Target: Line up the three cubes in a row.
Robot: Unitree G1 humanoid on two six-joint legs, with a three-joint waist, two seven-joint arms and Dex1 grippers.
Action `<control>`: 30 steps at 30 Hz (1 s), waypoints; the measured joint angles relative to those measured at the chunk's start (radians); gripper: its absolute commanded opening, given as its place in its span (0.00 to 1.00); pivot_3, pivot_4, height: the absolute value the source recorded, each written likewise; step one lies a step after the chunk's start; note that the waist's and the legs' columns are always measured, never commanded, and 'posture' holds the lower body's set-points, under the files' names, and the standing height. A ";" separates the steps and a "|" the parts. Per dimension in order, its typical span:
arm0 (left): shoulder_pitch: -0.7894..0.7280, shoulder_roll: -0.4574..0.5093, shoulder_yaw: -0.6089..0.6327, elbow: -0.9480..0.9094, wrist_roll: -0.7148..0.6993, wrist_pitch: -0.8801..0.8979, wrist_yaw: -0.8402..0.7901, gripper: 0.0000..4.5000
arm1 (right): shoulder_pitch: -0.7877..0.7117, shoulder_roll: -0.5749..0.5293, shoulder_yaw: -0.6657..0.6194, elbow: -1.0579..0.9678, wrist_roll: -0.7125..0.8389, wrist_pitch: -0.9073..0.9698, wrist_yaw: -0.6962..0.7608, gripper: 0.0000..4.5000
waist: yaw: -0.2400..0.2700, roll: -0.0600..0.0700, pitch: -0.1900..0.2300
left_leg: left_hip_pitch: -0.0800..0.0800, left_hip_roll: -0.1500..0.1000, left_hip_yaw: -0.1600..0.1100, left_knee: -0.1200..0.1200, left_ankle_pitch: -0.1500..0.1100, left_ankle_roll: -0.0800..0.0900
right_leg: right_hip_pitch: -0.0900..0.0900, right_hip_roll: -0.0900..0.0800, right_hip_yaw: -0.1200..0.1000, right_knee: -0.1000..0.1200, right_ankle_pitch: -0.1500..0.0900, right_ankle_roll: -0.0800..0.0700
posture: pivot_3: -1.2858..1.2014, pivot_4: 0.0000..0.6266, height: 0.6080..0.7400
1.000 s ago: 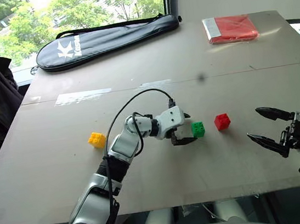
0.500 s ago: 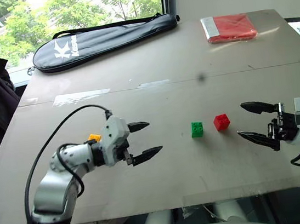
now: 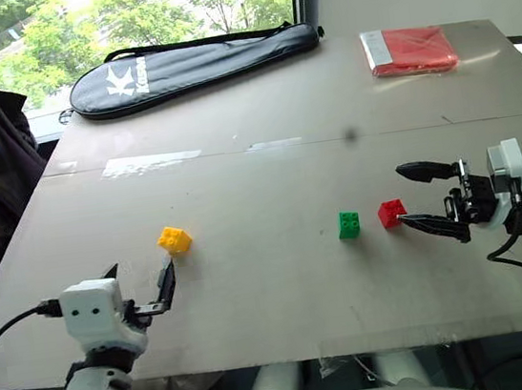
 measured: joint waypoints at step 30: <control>-0.337 0.251 -0.216 0.519 -0.059 -0.130 -0.350 0.29 | 0.132 -0.003 -0.047 -0.113 0.013 0.008 -0.052 1.00 | -0.017 0.002 -0.001 | -0.003 0.000 -0.002 -0.001 0.002 -0.003 | -0.004 -0.001 -0.005 0.001 0.002 -0.002 | 0.52 0.24 0.79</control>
